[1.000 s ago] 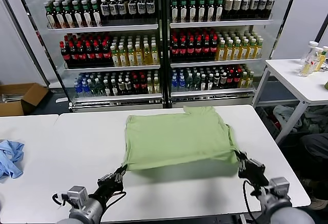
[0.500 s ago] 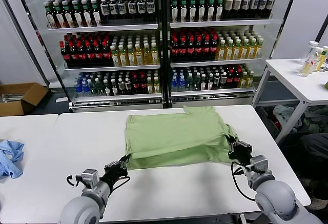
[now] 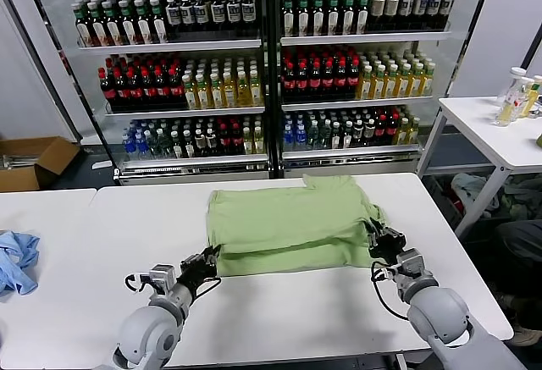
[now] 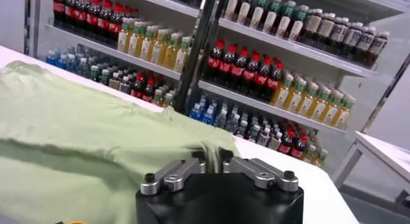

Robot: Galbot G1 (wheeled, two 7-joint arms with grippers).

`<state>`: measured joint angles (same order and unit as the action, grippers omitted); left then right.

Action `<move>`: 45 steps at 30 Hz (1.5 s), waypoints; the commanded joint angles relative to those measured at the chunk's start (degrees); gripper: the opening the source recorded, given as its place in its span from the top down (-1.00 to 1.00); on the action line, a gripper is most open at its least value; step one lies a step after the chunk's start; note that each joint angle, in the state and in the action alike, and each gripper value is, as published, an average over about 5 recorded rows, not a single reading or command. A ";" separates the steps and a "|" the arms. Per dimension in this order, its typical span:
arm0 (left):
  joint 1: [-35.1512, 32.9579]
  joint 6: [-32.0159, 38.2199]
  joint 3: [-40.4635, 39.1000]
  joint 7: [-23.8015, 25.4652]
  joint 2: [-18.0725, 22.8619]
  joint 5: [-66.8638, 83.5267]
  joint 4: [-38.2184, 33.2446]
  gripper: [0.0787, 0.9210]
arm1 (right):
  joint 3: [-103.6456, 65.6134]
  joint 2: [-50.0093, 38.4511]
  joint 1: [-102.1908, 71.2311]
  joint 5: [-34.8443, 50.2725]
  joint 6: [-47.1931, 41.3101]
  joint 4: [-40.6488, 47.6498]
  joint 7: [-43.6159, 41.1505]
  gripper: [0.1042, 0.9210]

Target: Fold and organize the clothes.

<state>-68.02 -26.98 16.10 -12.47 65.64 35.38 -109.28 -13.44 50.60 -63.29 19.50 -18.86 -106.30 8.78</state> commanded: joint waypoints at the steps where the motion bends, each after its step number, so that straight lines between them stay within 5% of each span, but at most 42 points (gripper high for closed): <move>1: -1.99 0.83 1.10 -1.43 1.46 -2.59 -1.12 0.44 | -2.45 0.46 -3.64 -1.53 1.36 -1.90 0.63 0.15; 13: -3.86 -0.63 1.70 -2.77 2.05 -4.95 1.51 -0.38 | -8.62 1.34 -8.05 11.69 -8.60 -1.00 5.09 -0.67; 21: -3.27 -1.59 1.01 -2.83 2.53 -4.95 3.09 -0.74 | -7.55 1.57 -6.50 16.66 -13.07 1.38 6.11 -0.76; 26: -3.28 -1.83 0.77 -2.71 2.75 -4.97 3.60 -0.48 | -5.99 1.79 -5.54 17.55 -13.02 1.60 6.37 -0.68; 45: -6.51 -3.85 1.69 0.33 1.44 -0.96 -1.13 0.81 | -5.86 0.38 -7.77 19.84 -12.70 -2.18 4.72 0.67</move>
<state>-73.01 -30.24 17.36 -12.89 67.36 32.88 -108.24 -19.12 50.96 -70.22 38.03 -30.91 -107.14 13.42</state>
